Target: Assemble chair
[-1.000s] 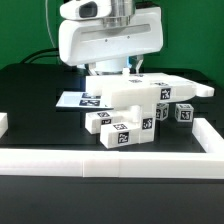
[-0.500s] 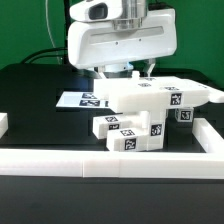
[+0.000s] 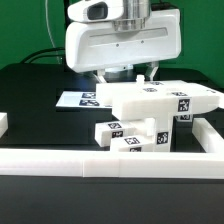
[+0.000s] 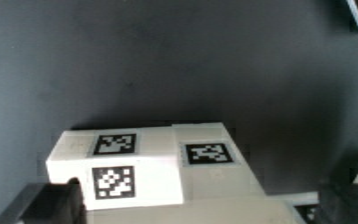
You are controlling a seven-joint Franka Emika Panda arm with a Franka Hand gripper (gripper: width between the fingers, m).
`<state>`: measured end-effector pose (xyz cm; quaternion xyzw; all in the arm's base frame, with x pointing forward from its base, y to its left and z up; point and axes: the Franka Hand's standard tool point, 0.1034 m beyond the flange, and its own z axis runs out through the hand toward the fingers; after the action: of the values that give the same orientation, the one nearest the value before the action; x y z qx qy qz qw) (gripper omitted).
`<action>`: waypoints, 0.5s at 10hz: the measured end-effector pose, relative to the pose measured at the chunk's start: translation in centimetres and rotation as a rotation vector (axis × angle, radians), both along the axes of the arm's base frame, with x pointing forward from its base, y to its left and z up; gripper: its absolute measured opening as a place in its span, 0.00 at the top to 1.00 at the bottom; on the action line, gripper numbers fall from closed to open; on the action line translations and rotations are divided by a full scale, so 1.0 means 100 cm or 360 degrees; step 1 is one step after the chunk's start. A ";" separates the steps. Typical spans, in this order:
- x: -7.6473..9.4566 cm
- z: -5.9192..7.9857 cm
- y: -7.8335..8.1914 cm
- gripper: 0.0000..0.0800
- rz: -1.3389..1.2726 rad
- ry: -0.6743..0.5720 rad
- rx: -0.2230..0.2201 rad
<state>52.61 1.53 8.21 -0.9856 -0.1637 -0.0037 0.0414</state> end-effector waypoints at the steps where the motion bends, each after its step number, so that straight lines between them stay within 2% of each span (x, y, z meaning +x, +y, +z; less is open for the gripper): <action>1: 0.000 0.000 0.006 0.19 -0.0031 0.0005 0.0005; 3: 0.002 0.000 0.016 0.19 -0.0084 0.0009 0.0001; 5: 0.007 0.004 0.019 0.19 -0.0113 0.0000 0.0005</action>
Offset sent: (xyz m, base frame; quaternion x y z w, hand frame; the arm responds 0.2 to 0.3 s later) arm 0.0151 0.0159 0.0047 -0.0077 -0.0116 0.0331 0.9994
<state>53.35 3.44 8.58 -0.9908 -0.1286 -0.0056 0.0429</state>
